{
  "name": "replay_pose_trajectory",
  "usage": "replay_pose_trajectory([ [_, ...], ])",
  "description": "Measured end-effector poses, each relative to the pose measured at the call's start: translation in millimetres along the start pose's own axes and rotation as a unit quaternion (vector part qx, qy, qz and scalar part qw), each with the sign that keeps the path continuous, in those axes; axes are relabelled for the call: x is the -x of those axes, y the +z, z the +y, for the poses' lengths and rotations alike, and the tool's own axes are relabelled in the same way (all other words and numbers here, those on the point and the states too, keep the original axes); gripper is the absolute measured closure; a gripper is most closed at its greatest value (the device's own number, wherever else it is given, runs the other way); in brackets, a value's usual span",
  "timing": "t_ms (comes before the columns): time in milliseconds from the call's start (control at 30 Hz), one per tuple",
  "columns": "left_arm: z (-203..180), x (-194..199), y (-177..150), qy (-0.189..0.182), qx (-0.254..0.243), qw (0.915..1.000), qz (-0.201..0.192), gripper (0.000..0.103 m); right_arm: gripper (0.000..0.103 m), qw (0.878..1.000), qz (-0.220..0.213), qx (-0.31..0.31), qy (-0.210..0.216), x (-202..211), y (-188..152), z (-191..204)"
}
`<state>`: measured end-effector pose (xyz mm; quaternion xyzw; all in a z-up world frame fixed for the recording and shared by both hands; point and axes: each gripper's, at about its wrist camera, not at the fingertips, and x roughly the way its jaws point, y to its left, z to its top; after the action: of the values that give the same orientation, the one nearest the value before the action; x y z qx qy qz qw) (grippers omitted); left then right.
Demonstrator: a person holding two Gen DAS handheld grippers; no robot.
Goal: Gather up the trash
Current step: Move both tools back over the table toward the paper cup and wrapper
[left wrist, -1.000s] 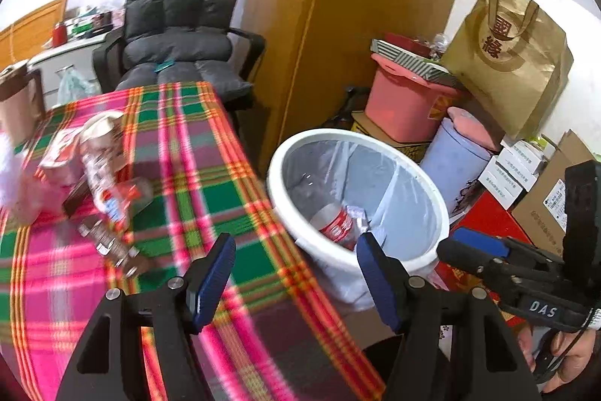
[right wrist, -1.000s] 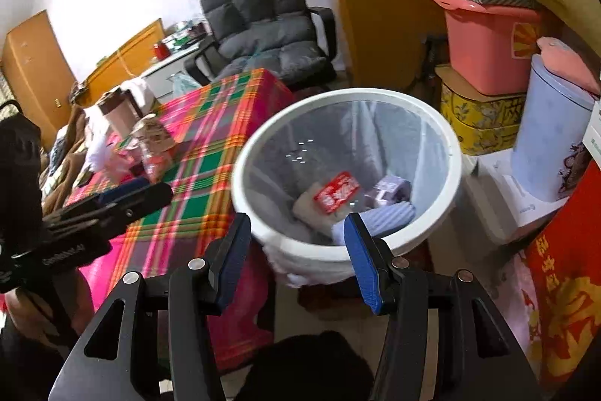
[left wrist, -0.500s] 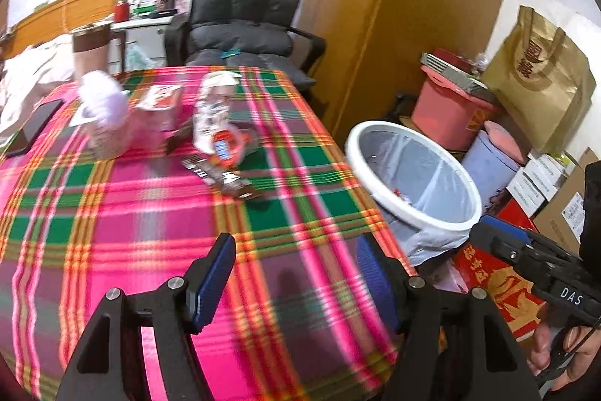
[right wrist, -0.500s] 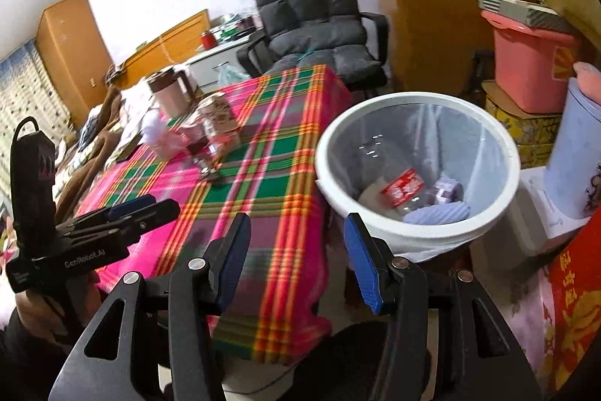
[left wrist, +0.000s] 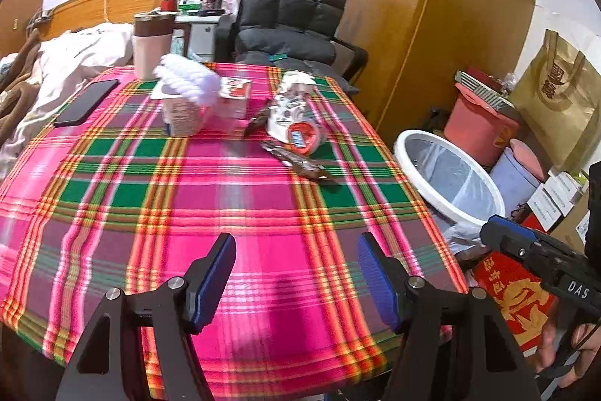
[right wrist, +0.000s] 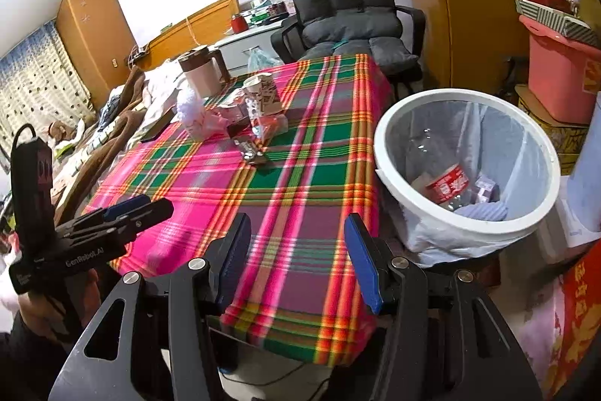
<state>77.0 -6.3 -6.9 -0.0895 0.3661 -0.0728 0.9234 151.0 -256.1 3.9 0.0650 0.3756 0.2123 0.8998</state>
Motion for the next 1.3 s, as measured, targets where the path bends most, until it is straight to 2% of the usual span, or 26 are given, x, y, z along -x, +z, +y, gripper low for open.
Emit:
replay_pose_trajectory([
  [500, 40.9, 0.4, 8.4, 0.018, 0.041, 0.9990, -0.005, 0.037, 0.049, 0.998, 0.025, 0.047, 0.031, -33.7, 14.1, 32.9],
  [1167, 69.4, -28.6, 58.2, 0.030, 0.053, 0.9980, -0.020, 0.037, 0.054, 0.993, 0.073, 0.088, 0.037, -101.3, 42.8, 33.4],
  [1300, 74.1, -38.2, 70.5, 0.032, 0.055, 0.9978, -0.022, 0.037, 0.060, 0.991, 0.085, 0.092, 0.041, -113.9, 44.5, 34.0],
])
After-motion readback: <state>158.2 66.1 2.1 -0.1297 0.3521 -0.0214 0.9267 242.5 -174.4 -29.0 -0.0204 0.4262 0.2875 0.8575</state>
